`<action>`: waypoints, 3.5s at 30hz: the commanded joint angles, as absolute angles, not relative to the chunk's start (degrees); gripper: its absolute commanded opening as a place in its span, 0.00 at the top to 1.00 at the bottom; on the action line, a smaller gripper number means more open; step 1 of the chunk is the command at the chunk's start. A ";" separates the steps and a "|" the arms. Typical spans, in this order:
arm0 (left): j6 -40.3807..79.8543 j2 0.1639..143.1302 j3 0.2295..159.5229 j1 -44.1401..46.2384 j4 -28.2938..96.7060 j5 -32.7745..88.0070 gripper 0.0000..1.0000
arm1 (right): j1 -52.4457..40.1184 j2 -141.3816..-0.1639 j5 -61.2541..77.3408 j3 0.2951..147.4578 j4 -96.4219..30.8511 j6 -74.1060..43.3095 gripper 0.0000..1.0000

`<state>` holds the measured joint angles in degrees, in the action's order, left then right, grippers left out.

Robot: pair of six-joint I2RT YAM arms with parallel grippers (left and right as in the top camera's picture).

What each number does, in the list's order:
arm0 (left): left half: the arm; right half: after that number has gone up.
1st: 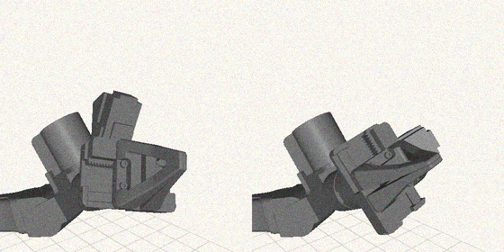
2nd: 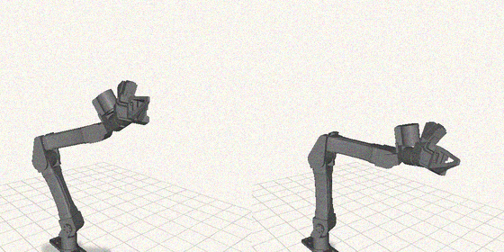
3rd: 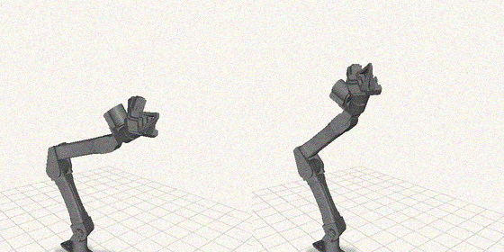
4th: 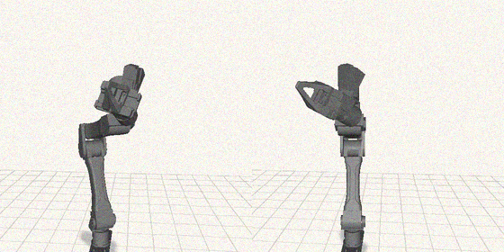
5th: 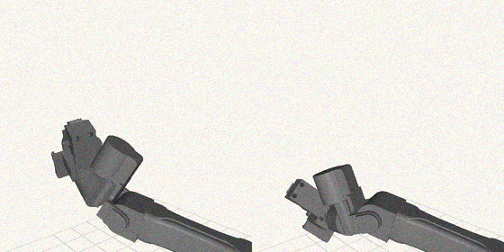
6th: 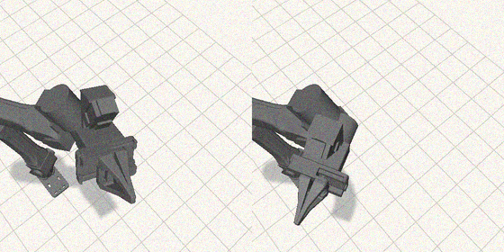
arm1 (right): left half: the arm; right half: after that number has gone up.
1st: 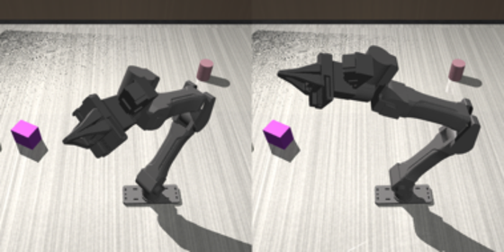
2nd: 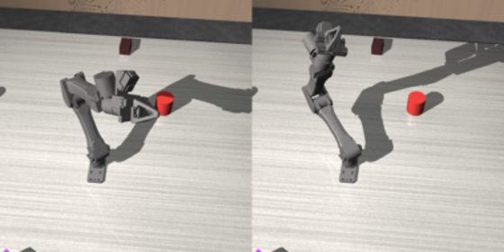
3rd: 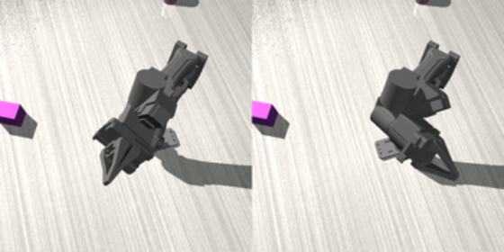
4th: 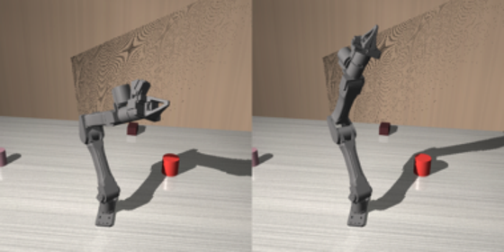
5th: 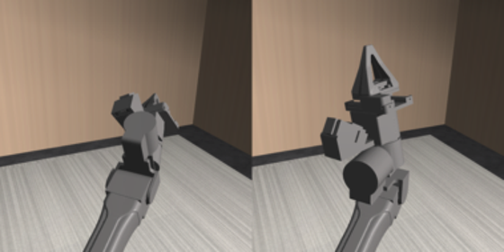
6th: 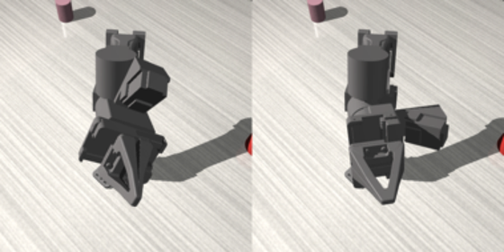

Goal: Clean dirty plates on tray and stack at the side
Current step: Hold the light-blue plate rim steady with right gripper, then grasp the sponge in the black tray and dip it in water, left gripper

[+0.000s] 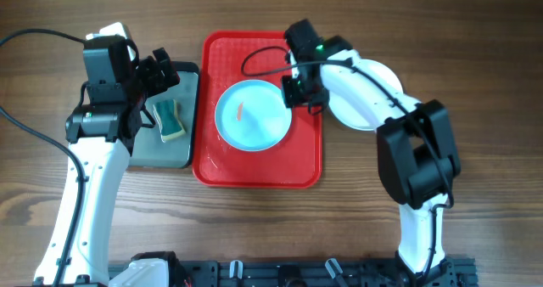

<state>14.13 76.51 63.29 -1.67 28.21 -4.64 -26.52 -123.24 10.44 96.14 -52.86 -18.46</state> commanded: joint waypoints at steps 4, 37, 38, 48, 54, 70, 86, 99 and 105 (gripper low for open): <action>14.83 76.71 63.57 -1.83 28.03 -4.38 0.00 | -23.51 -118.58 19.64 98.59 -56.18 -16.05 0.57; 14.85 76.69 63.57 -1.72 29.08 -2.68 0.00 | -26.83 -118.65 17.61 83.48 -43.22 -22.63 0.71; 14.85 76.60 63.57 -1.72 30.04 -0.49 0.00 | -26.81 -118.65 17.61 83.48 -43.13 -22.65 0.71; 14.85 82.46 62.28 -1.78 43.81 -3.33 0.08 | -26.83 -118.65 17.61 83.48 -42.87 -22.61 0.70; 15.77 89.30 60.84 -1.78 41.17 -4.71 0.05 | -26.83 -118.65 17.61 83.48 -42.89 -22.61 0.70; 15.22 99.90 60.84 -1.78 36.80 -6.13 0.41 | -26.83 -118.65 17.58 83.48 -42.63 -22.52 0.65; 15.25 101.08 60.14 -1.78 33.74 -6.13 0.46 | -26.83 -118.65 17.58 83.48 -42.63 -22.50 0.66; 15.27 103.70 59.88 -1.78 32.71 -7.14 0.47 | -26.83 -118.65 17.56 83.48 -42.59 -22.48 0.66; 15.25 104.62 59.90 -1.78 32.29 -7.64 0.62 | -26.83 -118.65 17.56 83.48 -42.57 -22.48 0.65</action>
